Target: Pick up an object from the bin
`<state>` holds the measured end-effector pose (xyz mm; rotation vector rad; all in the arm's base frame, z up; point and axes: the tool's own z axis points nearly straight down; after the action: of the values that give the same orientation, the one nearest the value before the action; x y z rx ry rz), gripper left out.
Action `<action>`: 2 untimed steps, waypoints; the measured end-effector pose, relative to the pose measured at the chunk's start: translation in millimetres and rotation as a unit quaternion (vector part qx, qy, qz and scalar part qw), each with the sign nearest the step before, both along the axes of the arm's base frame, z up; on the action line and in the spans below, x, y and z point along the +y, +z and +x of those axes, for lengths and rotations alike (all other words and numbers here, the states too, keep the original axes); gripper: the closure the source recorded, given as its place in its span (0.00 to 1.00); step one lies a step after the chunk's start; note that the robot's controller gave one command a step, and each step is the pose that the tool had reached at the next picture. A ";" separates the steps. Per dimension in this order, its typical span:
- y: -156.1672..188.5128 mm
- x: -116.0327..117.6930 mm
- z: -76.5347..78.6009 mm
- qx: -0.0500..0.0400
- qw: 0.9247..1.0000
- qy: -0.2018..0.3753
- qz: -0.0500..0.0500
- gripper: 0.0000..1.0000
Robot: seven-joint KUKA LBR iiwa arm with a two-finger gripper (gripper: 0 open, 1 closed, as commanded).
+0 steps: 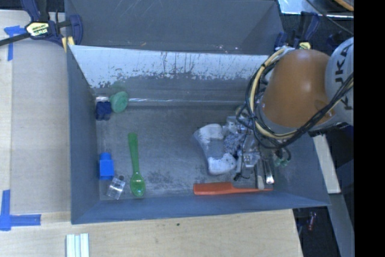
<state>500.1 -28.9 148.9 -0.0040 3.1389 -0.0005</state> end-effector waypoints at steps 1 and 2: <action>0.0 0.0 0.0 0.000 1.000 0.000 0.000 0.00; -17.7 0.8 6.7 0.001 1.000 -0.005 0.000 0.00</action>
Offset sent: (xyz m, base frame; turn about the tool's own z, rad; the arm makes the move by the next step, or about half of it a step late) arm 0.0066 0.0013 -0.0171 0.0103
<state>506.8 -28.0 131.2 0.0112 3.1405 -0.0003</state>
